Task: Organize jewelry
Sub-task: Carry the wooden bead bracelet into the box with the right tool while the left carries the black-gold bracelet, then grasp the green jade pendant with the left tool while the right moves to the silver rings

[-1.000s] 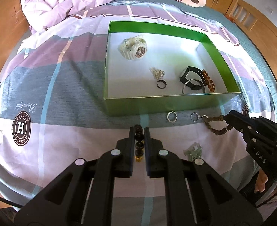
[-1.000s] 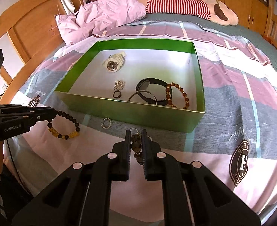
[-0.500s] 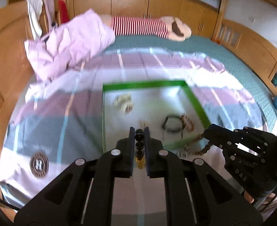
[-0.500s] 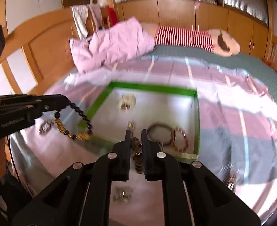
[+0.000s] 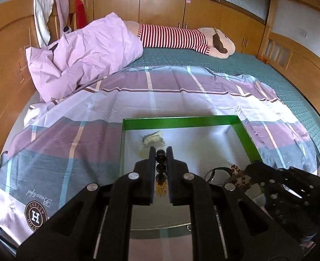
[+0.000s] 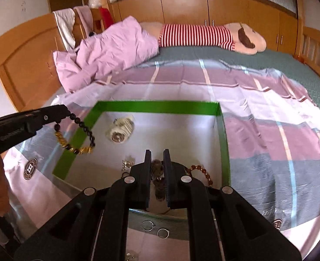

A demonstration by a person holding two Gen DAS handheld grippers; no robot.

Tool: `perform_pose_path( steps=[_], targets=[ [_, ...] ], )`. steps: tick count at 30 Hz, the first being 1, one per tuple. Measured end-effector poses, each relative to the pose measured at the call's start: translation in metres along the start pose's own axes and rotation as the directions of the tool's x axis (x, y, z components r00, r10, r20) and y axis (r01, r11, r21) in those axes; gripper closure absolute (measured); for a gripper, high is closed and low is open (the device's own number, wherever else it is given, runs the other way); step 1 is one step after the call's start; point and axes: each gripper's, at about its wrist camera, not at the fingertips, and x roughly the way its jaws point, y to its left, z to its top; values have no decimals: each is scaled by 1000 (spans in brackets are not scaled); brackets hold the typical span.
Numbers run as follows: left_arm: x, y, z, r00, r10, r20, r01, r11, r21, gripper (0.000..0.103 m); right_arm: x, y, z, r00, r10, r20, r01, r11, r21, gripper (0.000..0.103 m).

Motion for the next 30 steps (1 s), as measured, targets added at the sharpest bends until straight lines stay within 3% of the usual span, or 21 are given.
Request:
perform_pose_path(
  steps=[2,6,7,10,12,15,20,25,30],
  targets=[
    [9,-2,-4,1000,12,-25,-12,1000,18,93,7,0,-2,1000,-9,-17,9,1000,1,92],
    [22,-5,-14,996,55,-71,-51,997,52,92,7,2,-7,999,9,-44,-8,1000,5,62],
    [20,-5,-16,996,56,-69,-52,997,52,89,3,2,-8,999,20,-40,-19,1000,7,59],
    [9,-8,-19,998,31,-58,-28,998,50,70,-10,5,-15,999,30,-38,-31,999,-20,56],
    [-3,-13,-23,999,16,-52,-13,998,67,68,-18,5,-21,998,35,-46,-36,999,-22,51],
    [-15,-19,-33,998,8,-65,-2,996,86,57,-25,0,-34,995,74,-73,-73,997,14,46],
    [-21,-33,-71,989,35,-145,-13,989,151,44,-26,1,-59,982,108,-154,-105,994,24,44],
    [0,-33,-103,957,145,-250,-92,973,212,42,-14,13,-81,970,-1,-243,-12,999,-51,44],
    [9,3,-106,936,92,-340,-76,995,60,39,-3,4,-88,956,-121,-267,101,991,-87,44]
  ],
)
